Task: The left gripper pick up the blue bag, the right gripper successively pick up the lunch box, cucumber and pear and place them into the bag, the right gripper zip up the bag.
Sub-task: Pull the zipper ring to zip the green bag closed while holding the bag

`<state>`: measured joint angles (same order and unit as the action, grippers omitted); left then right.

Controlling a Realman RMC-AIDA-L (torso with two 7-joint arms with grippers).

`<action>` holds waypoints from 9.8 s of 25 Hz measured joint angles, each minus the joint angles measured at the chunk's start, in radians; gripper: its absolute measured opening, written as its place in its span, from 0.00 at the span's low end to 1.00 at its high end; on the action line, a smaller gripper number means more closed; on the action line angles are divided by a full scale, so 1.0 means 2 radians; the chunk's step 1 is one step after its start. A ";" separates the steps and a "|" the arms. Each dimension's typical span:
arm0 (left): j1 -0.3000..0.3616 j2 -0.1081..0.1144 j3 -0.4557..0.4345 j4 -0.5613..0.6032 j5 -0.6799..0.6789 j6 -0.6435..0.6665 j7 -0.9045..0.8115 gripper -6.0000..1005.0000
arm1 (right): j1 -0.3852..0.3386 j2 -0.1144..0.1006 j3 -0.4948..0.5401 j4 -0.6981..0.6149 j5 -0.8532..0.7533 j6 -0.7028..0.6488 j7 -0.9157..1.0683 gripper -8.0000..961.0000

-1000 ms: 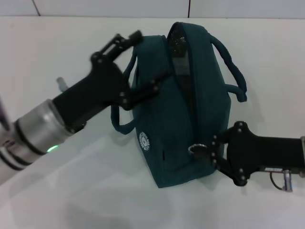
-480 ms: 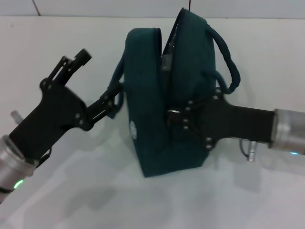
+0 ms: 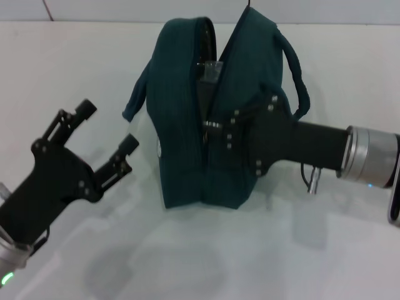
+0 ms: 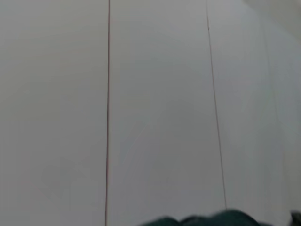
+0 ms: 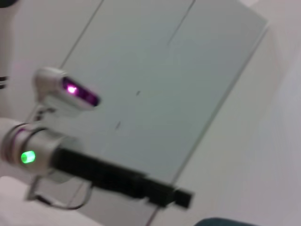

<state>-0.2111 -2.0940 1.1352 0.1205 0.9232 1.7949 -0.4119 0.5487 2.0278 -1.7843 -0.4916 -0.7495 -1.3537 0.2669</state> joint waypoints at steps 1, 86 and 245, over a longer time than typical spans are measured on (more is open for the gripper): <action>0.002 0.000 0.001 -0.002 0.005 -0.003 0.000 0.88 | 0.001 0.000 0.000 0.000 0.007 0.000 -0.001 0.02; -0.093 0.002 0.052 0.014 0.087 -0.125 -0.029 0.18 | -0.028 0.000 -0.033 0.009 0.180 -0.029 -0.149 0.02; -0.126 0.040 0.002 0.100 0.135 -0.167 -0.020 0.05 | -0.031 0.000 -0.136 0.070 0.527 0.054 0.080 0.02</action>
<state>-0.4634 -2.0149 1.1388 0.3208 1.1931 1.4604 -0.4525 0.4869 2.0276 -2.0571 -0.3514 0.3046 -1.2447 0.4274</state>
